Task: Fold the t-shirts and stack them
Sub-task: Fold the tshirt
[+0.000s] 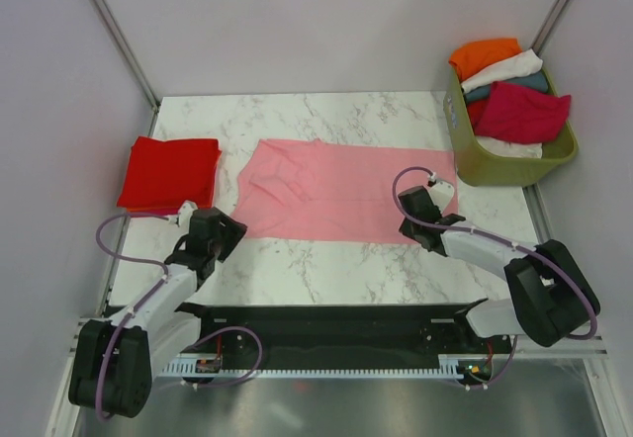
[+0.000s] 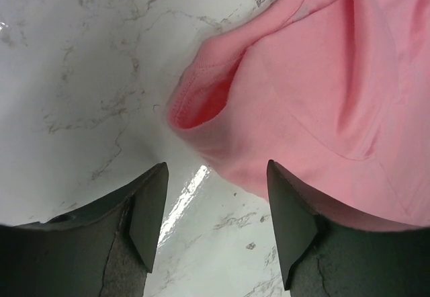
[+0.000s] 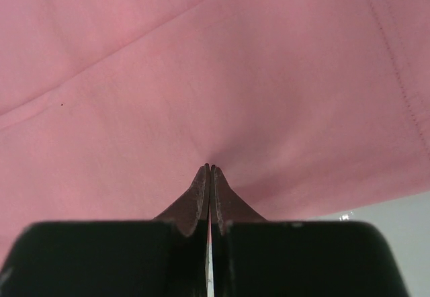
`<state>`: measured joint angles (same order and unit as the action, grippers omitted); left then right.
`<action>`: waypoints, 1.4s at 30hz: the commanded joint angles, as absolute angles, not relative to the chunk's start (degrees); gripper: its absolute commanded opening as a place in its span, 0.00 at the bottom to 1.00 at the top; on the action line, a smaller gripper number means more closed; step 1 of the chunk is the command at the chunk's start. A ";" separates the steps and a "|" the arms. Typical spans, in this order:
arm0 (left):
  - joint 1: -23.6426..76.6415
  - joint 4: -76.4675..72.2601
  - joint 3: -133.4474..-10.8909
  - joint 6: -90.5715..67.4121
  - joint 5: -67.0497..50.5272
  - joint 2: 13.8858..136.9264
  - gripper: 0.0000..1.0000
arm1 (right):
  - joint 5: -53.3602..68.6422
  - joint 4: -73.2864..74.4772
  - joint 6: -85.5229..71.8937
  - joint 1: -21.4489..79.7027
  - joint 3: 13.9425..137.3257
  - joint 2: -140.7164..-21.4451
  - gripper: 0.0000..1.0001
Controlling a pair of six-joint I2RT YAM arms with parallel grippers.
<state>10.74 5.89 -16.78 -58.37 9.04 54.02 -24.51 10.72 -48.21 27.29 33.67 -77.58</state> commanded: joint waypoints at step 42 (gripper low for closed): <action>17.40 12.91 -33.68 -56.25 23.02 53.45 0.02 | -19.87 6.94 -50.01 25.58 31.03 -80.60 0.00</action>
<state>17.67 5.82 -38.83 -57.10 17.19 54.78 -20.73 6.09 -49.32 25.85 32.34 -79.57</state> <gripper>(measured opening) 0.035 0.007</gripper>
